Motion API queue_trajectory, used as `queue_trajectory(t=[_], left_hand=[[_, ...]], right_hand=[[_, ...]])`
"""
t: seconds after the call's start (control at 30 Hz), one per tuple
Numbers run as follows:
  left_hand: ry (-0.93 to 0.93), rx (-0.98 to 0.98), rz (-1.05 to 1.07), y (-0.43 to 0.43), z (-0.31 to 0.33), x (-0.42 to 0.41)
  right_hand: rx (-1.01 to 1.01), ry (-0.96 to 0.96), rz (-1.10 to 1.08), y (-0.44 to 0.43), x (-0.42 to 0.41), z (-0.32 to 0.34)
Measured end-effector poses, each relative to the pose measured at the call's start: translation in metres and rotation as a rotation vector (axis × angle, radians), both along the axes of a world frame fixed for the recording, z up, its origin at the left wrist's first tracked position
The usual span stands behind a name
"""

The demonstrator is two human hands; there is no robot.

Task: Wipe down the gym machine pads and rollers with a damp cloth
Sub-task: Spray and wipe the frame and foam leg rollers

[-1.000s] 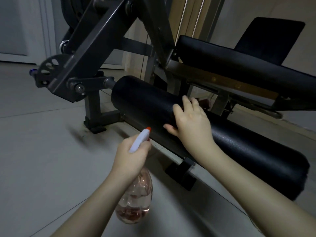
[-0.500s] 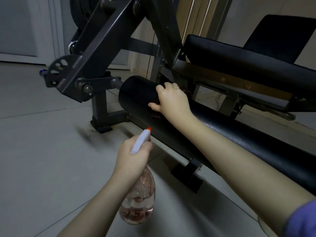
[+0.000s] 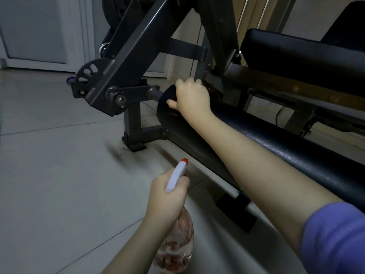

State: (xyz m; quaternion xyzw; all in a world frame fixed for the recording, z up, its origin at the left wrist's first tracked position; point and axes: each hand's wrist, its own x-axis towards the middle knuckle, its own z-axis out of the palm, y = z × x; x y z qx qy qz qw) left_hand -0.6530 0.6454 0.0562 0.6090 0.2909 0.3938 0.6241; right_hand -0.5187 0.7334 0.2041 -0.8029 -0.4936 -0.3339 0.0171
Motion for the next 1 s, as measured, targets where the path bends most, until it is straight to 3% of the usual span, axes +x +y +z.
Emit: queue_trajectory(t=[0.27, 0.47, 0.77, 1.0], left_hand=[[-0.006, 0.000, 0.054, 0.007, -0.004, -0.006], [0.011, 0.023, 0.041, 0.002, 0.006, -0.009], [0.054, 0.128, 0.023, -0.011, 0.033, -0.016], [0.073, 0.178, 0.026, -0.020, 0.044, -0.020]], right_hand=[[0.061, 0.022, 0.031, 0.031, 0.001, 0.002], [-0.039, 0.014, 0.137, 0.010, 0.007, 0.005], [-0.058, 0.098, 0.244, -0.100, 0.001, 0.009], [-0.100, -0.024, 0.006, -0.205, -0.022, -0.010]])
